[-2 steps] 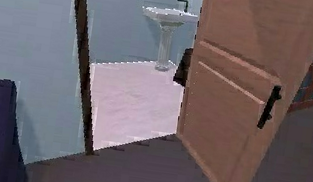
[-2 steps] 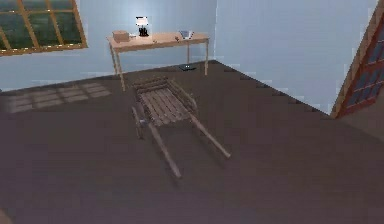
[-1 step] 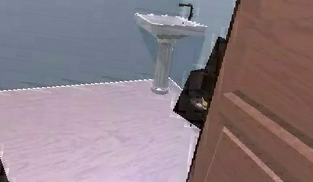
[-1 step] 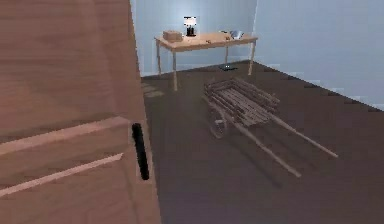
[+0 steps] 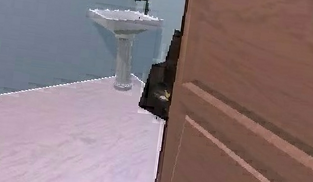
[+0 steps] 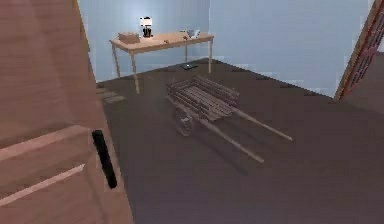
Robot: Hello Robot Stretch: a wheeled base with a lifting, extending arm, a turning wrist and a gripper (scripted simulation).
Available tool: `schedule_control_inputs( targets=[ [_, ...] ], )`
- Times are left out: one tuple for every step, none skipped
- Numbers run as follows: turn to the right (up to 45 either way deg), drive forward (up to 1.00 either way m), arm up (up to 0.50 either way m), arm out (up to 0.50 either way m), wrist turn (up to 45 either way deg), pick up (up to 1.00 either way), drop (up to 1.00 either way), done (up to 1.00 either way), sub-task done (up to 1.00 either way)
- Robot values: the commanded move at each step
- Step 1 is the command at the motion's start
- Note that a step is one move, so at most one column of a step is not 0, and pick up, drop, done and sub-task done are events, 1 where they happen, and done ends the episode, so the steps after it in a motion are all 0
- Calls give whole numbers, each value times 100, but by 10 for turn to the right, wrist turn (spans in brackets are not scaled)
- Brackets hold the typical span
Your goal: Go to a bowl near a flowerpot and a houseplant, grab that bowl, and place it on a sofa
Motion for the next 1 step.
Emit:
schedule_control_inputs(
  targets=[
    [0, 50, 0, 0, 0, 0, 0, 0, 0]
  ],
)
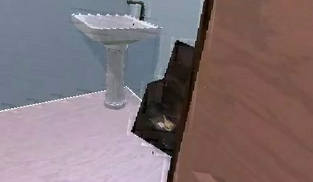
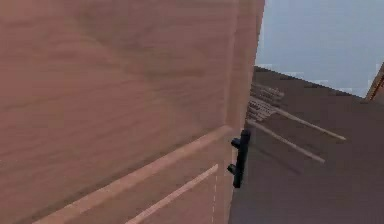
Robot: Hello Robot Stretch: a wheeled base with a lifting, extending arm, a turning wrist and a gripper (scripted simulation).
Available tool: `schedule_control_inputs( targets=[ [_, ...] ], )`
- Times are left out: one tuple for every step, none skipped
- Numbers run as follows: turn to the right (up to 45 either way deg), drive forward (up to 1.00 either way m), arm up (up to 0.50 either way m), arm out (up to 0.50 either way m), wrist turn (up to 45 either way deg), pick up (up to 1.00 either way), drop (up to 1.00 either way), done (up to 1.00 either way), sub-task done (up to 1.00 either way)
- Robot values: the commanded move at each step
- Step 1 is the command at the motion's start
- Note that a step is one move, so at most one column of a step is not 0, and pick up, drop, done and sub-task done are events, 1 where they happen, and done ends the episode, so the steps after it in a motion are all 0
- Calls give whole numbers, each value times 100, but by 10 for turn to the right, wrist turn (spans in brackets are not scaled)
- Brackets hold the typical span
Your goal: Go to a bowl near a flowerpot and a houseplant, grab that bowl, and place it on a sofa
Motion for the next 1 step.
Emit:
schedule_control_inputs(
  targets=[
    [-450, 0, 0, 0, 0, 0, 0, 0, 0]
  ],
)
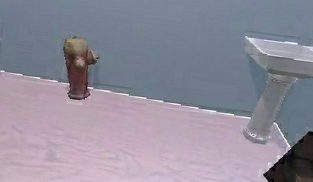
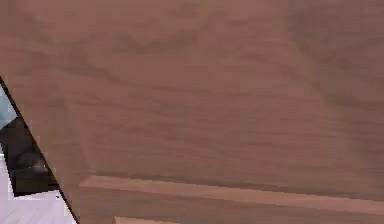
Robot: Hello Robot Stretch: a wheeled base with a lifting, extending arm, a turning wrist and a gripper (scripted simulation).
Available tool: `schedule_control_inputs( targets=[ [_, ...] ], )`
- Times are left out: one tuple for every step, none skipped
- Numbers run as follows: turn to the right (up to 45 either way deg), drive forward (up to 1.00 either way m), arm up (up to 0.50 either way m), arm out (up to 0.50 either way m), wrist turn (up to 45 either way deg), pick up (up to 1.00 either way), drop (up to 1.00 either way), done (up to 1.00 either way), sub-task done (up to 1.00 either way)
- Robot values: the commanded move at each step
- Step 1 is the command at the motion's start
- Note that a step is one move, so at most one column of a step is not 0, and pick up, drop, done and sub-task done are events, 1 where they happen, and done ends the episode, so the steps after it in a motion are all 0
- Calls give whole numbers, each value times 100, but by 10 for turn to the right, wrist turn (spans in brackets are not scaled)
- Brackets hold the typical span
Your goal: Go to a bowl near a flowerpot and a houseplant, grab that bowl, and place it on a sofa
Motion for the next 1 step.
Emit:
schedule_control_inputs(
  targets=[
    [-300, 0, 0, 0, 0, 0, 0, 0, 0]
  ],
)
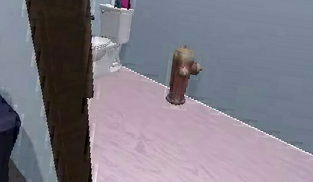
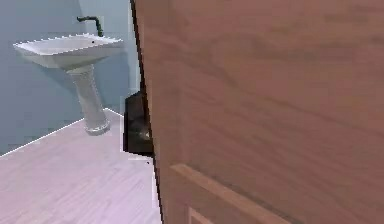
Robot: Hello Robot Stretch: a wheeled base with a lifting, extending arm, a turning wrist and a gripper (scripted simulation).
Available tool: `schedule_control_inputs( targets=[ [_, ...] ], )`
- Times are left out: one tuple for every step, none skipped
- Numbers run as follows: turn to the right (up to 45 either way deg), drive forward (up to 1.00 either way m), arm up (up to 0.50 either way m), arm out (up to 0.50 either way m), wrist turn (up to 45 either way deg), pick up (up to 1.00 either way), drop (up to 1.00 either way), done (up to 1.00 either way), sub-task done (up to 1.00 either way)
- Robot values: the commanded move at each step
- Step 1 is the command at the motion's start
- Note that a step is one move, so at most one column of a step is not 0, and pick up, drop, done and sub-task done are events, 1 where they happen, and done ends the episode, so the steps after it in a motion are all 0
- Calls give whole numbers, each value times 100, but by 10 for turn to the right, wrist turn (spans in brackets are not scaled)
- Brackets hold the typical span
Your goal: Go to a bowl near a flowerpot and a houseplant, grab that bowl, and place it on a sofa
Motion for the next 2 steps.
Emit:
schedule_control_inputs(
  targets=[
    [0, 90, 0, 0, 0, 0, 0, 0, 0],
    [-450, 0, 0, 0, 0, 0, 0, 0, 0]
  ],
)
